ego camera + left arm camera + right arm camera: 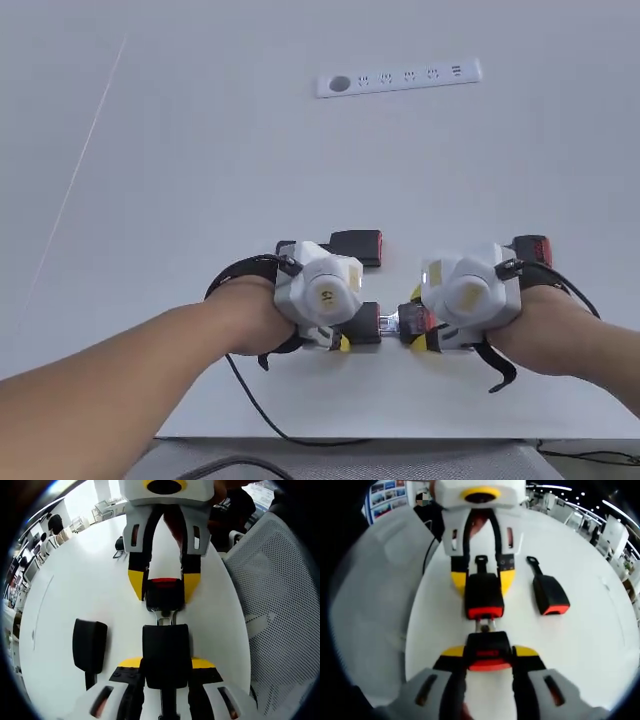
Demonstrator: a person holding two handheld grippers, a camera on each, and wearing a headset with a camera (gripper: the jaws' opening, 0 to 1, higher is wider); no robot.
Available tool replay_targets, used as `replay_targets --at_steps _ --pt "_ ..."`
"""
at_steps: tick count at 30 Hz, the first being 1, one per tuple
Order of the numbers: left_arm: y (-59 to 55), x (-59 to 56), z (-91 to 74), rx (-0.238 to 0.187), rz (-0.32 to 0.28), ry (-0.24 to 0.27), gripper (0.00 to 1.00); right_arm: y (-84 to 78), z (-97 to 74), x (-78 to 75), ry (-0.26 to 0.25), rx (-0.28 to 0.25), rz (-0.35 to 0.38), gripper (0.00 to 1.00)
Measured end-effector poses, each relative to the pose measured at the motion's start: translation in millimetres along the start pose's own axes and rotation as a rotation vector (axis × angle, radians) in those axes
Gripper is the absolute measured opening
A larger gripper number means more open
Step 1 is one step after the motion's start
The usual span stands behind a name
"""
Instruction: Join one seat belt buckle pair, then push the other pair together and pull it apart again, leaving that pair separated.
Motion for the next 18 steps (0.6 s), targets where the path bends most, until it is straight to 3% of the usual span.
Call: replay_targets --at_steps 9,18 --pt "-0.2 1.1 -0.2 0.009 0.01 -0.007 0.33 6.1 3.8 2.8 -0.004 0.009 0.004 0.32" --pt "0.8 0.1 -0.5 0.014 0.009 -0.006 0.32 14.0 6.9 5.2 -0.027 -0.006 0.053 0.32"
Point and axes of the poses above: the centre of the closed fingertips' face, and the gripper's own axes: z roughly forward along the fingers, x roughly to its left, y roughly out of its top, the point moved 7 cm from there along -z, roughly backward along the fingers, and after that the axes turned 1 degree about x, right-handed, at the moved point
